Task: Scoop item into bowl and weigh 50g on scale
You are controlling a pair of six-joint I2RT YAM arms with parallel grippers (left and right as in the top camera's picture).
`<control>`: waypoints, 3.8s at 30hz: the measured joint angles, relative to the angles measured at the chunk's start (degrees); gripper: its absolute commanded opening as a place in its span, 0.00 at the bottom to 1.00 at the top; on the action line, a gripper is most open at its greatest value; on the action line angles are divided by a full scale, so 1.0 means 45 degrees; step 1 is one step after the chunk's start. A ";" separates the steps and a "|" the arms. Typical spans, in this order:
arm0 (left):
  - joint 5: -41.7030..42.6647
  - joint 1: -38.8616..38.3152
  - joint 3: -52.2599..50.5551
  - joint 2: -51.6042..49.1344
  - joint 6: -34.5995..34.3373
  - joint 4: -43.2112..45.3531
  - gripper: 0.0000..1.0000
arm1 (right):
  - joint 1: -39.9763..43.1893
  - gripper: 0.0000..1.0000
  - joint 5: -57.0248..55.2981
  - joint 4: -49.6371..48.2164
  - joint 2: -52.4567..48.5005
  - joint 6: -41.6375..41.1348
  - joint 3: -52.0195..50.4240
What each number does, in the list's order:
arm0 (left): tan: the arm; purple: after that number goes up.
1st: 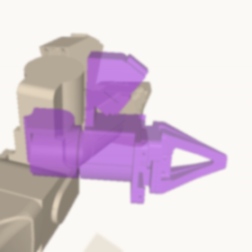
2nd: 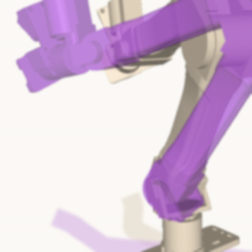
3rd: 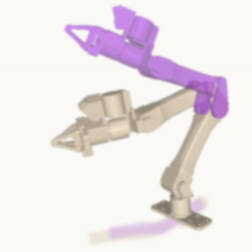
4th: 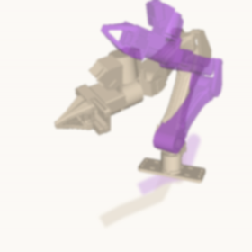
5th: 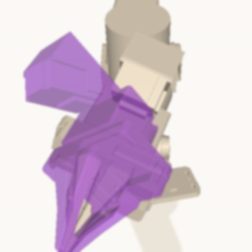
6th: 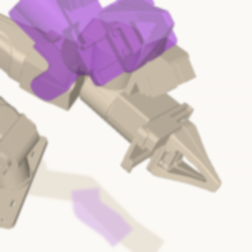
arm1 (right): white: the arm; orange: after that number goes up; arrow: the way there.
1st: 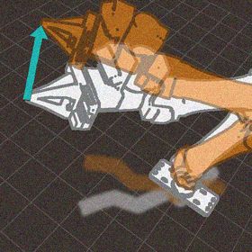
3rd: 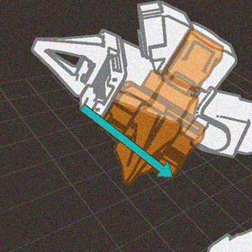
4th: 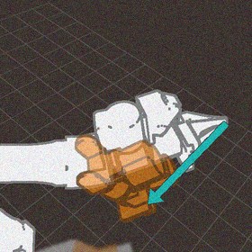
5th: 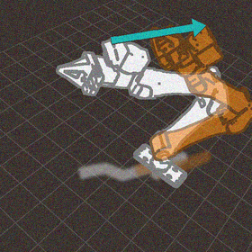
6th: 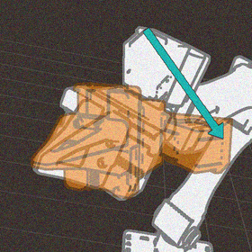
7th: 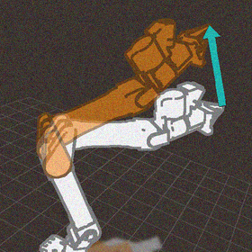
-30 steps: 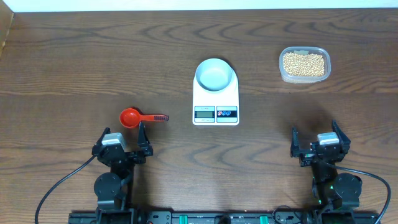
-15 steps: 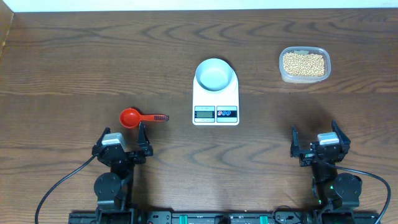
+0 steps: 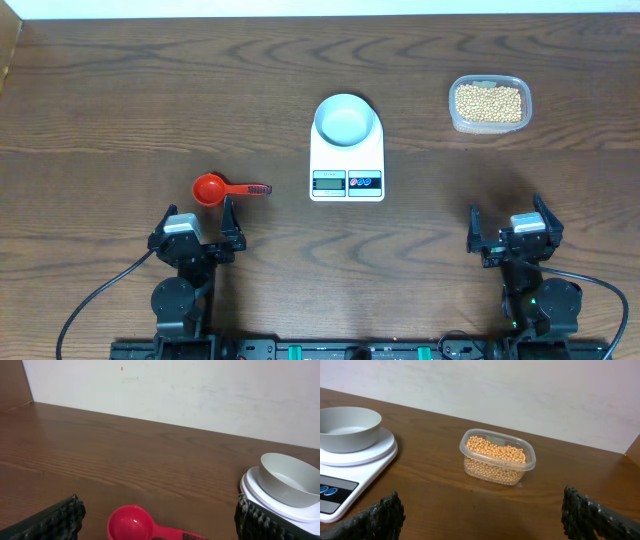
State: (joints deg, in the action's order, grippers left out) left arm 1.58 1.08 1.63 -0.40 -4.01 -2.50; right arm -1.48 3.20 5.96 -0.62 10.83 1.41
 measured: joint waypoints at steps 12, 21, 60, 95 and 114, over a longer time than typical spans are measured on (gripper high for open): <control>0.0000 0.0000 0.0000 0.0000 0.0000 0.0000 0.98 | 0.0005 0.99 0.0005 0.0000 0.0000 0.0000 0.0000; -0.0005 0.0000 0.0000 0.0000 0.0000 0.0000 0.98 | 0.0000 0.99 0.0000 0.0000 0.0000 0.0000 0.0000; -0.0850 0.0000 -0.0267 -0.0005 -0.0398 0.2832 0.98 | 0.0005 0.99 0.0005 0.0000 0.0000 0.0000 0.0000; -0.1302 0.0000 0.1676 -0.1695 -0.1098 0.4318 0.98 | 0.0000 0.99 0.0005 0.0000 -0.0005 0.0000 0.0000; -0.0180 0.0000 0.7732 -0.8272 -0.2438 -0.2681 0.98 | 0.0000 0.99 0.0005 0.0005 0.0000 0.0000 0.0000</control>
State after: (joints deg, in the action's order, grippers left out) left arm 0.78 1.08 36.42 -37.63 -14.98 -14.57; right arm -1.48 3.22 5.98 -0.62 10.83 1.41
